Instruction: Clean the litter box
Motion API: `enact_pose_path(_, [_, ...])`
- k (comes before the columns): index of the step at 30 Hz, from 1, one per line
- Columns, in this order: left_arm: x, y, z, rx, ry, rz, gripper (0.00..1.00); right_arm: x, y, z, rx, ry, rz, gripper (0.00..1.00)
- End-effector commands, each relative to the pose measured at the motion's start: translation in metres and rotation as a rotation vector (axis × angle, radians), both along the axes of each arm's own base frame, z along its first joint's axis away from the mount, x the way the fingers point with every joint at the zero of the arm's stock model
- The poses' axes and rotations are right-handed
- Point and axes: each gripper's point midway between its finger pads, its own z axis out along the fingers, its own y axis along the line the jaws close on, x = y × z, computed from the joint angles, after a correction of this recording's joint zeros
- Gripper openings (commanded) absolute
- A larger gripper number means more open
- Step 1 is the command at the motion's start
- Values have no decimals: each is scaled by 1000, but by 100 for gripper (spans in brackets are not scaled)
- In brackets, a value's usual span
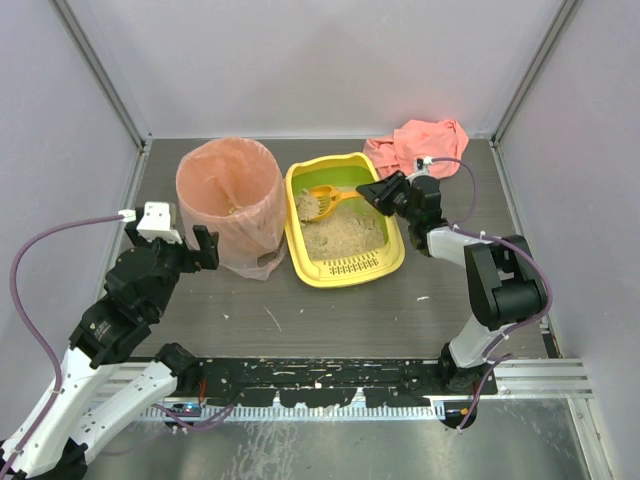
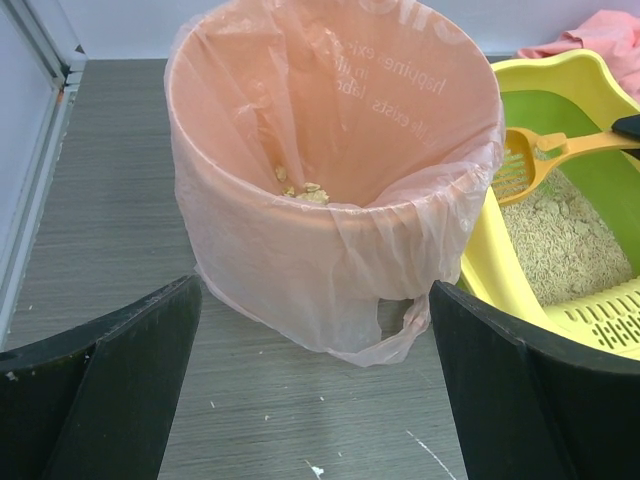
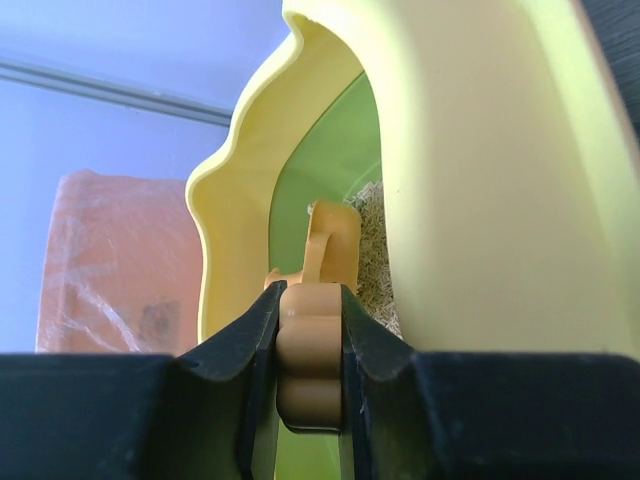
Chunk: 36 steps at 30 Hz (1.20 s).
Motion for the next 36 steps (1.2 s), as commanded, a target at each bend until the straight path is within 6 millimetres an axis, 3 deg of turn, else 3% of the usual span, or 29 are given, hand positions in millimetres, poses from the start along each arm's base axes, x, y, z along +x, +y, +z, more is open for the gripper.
enact_pose_path(1, [1, 4, 8, -8, -31, 19, 98, -1, -15, 51, 51, -127, -24, 1])
enact_pose_path(19, [-4, 5, 12, -40, -42, 13, 98, -41, -63, 76, 237, -160, 19, 1])
enact_pose_path(25, [-5, 4, 14, -52, -44, 9, 98, -53, -92, 72, 361, -127, -10, 1])
enact_pose_path(29, [-3, 1, 14, -60, -41, 4, 98, -65, -78, 78, 440, -136, 73, 1])
enact_pose_path(33, [-3, -2, 16, -67, -38, -5, 98, -63, -106, 65, 490, -104, -23, 1])
enact_pose_path(36, [-1, -2, 15, -68, -42, 0, 98, -68, -76, 78, 470, -131, 93, 1])
